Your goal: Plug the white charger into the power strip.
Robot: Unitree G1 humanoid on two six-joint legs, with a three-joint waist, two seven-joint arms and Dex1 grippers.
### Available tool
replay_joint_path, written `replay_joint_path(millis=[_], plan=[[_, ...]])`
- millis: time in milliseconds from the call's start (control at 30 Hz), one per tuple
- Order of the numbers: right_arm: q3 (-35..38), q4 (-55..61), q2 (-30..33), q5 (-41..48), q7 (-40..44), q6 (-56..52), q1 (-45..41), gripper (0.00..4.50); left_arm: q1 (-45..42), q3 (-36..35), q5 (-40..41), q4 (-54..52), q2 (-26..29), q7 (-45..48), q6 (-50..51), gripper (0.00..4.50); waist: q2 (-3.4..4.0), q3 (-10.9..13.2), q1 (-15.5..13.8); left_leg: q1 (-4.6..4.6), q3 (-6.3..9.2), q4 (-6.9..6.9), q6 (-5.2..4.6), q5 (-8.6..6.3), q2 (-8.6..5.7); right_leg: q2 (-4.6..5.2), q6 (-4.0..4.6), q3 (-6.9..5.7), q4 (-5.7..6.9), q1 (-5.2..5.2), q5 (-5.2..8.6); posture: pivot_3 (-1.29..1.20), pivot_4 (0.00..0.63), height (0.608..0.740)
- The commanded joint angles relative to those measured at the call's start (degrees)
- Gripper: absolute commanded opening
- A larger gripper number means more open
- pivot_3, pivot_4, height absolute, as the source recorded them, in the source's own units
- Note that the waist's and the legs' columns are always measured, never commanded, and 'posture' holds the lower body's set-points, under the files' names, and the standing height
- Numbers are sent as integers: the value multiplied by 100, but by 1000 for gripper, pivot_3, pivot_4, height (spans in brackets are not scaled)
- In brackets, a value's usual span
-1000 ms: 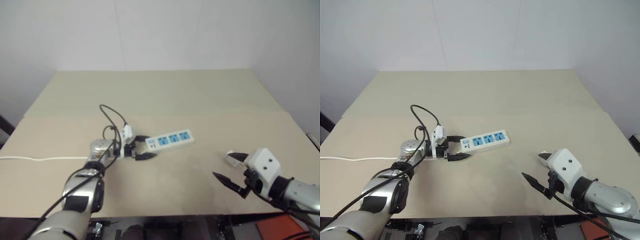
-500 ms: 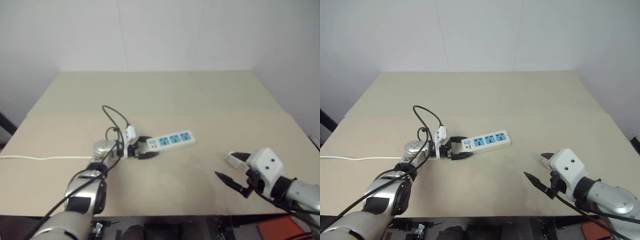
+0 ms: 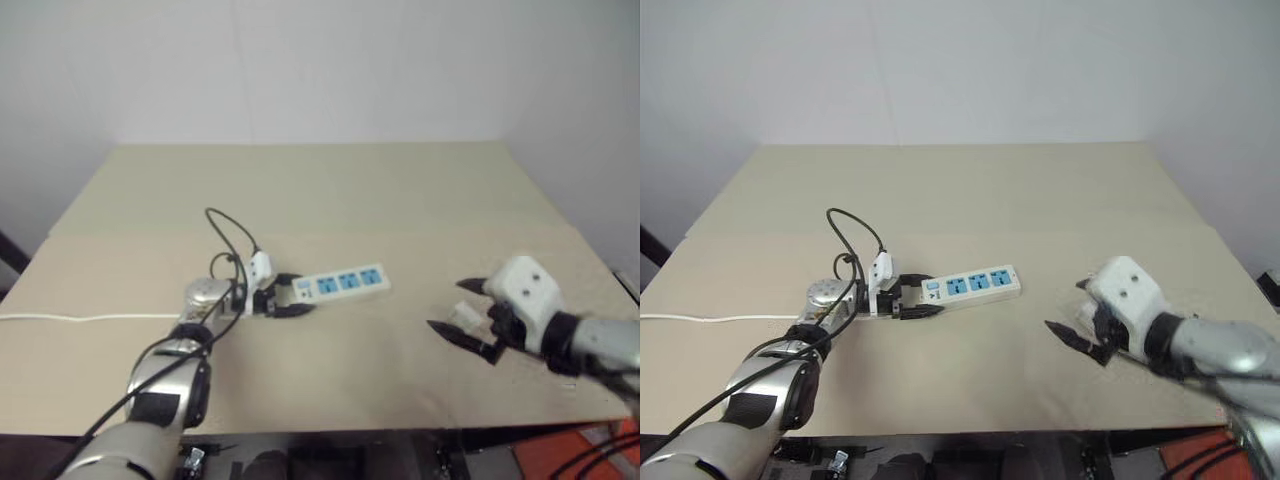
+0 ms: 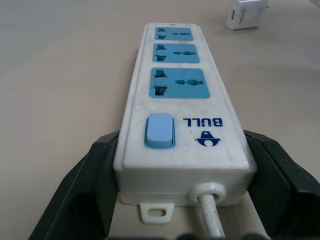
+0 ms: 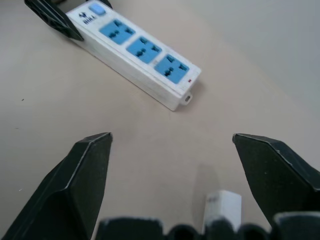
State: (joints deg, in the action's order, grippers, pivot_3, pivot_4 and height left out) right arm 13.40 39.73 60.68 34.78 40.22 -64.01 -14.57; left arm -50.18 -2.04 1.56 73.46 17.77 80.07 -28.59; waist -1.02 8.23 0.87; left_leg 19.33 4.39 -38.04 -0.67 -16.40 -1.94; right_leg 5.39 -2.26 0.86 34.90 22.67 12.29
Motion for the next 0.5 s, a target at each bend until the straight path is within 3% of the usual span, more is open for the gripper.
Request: replay_joint_path(millis=[33,167,267,367,500], plan=[[-893,-671,453,273,216,-1257,-1491,4500,-26,94,-20,-205,68,398,-78,3261,0,0,-10,9,1,5,0,0,0,-1,1,-2,0,10,0,0,150,740],[-2661,-1649,516,-108,502,-1856,-3220,4500,64,129,48,-406,69,627,-35,3261,6,-4,-9,57,11,5,-4,-2,8,-10,10,-10,10,64,-1,0,150,740],[-3963,-2211,586,-636,789,-1759,-3975,4500,169,183,123,-617,73,840,-3,3261,8,-6,-25,101,9,0,-4,-2,0,0,8,-10,21,101,-4,0,150,740],[-4846,-2728,524,-1067,1106,-1618,-4489,4500,293,205,193,-845,80,926,8,3261,15,-11,-20,142,5,-8,-2,-1,-10,11,-1,-8,21,146,-9,0,150,740],[-5477,-3391,323,-1466,1466,-1488,-4885,4500,455,232,281,-1079,88,927,40,3261,21,-15,-7,160,3,-17,-2,-1,-12,13,-4,-9,19,161,-11,0,150,740]])
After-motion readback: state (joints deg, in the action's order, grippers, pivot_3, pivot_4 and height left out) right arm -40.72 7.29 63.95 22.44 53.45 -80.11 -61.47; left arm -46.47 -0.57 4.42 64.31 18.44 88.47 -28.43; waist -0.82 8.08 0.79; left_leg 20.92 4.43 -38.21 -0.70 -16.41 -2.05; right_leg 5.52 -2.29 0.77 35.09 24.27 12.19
